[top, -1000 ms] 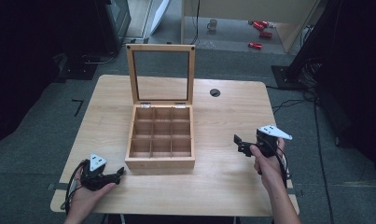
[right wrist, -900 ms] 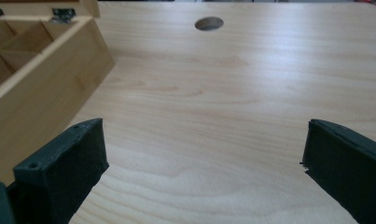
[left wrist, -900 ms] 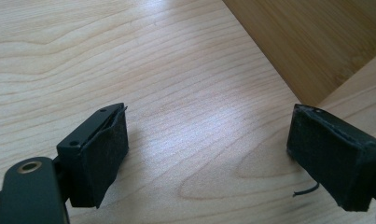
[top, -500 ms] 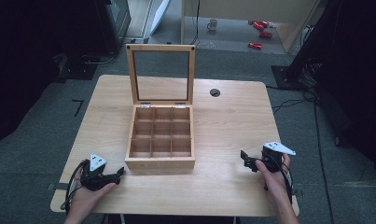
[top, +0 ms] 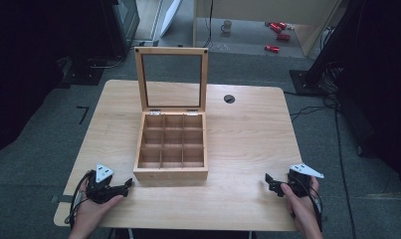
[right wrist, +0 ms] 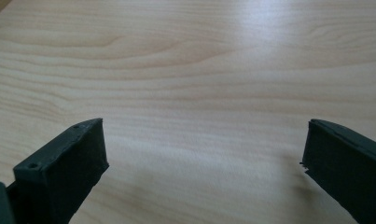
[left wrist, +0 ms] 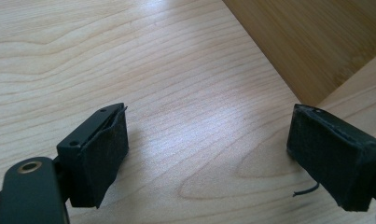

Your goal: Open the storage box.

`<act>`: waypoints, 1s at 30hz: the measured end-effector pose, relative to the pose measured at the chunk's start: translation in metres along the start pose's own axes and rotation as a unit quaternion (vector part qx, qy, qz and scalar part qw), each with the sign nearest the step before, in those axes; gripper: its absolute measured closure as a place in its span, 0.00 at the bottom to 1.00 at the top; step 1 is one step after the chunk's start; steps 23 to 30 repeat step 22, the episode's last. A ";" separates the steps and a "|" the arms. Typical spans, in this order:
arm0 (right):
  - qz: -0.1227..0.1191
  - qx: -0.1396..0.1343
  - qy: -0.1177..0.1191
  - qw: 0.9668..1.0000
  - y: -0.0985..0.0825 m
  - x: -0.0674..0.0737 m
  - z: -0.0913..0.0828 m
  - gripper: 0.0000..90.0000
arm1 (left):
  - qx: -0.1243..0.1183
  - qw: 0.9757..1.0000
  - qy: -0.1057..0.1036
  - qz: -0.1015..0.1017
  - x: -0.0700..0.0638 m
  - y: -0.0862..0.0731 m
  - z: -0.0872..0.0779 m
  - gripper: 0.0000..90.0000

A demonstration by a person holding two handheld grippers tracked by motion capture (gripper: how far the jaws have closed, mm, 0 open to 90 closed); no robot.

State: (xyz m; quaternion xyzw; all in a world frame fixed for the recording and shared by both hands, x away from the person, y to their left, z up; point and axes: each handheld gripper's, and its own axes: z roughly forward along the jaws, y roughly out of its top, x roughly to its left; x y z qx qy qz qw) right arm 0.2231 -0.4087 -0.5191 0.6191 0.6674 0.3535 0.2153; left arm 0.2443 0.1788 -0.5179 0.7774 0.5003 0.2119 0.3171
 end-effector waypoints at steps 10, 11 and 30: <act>-0.026 0.027 -0.032 0.999 -0.016 -0.003 -0.010 0.00 | 0.000 1.000 0.000 0.000 0.000 0.000 0.000 0.14; -0.035 0.030 -0.042 0.998 -0.018 -0.002 -0.011 0.00 | 0.000 1.000 0.000 0.000 0.000 0.000 0.000 0.14; -0.043 0.027 -0.046 0.998 -0.020 -0.002 -0.012 0.00 | 0.000 1.000 0.001 -0.001 0.000 0.000 0.000 0.14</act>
